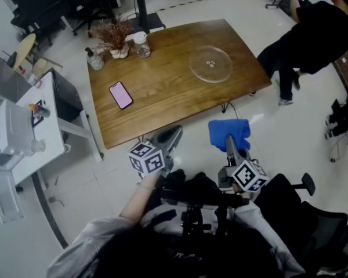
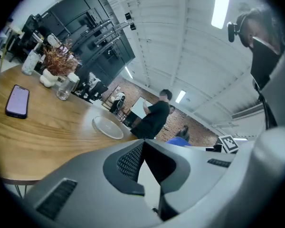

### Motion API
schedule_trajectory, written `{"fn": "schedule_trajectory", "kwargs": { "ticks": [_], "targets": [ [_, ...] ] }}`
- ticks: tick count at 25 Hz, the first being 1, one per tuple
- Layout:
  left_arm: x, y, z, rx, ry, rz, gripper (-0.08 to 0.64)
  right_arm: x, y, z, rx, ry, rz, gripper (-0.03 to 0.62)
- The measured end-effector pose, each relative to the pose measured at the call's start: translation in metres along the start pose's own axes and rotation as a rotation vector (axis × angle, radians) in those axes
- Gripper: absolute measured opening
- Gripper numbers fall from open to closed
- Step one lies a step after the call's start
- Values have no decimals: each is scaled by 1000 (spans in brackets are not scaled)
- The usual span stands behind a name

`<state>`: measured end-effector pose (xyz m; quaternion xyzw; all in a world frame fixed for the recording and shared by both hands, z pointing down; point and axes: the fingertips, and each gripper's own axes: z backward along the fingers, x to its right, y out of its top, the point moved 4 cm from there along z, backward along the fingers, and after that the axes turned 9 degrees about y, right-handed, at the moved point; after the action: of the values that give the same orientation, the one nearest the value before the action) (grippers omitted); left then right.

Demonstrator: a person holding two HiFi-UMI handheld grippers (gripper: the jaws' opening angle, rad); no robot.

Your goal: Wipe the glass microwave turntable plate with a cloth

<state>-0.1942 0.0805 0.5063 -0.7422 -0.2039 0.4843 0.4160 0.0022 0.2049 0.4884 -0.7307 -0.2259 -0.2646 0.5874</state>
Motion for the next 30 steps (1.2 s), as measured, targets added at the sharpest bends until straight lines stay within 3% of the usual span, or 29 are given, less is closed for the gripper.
{"fn": "schedule_trajectory", "kwargs": {
  "ticks": [6,16,30],
  "targets": [
    [23,5,-1,-14,-28,-107,2,-3,5,18,-15,-34,64,78],
    [54,-18,-3,-41,-37,-89,2,1,2,50,-49,-45,98,78],
    [79,-26,20,6,14,-91,2,-4,-5,71,-67,30,118,78]
  ]
}}
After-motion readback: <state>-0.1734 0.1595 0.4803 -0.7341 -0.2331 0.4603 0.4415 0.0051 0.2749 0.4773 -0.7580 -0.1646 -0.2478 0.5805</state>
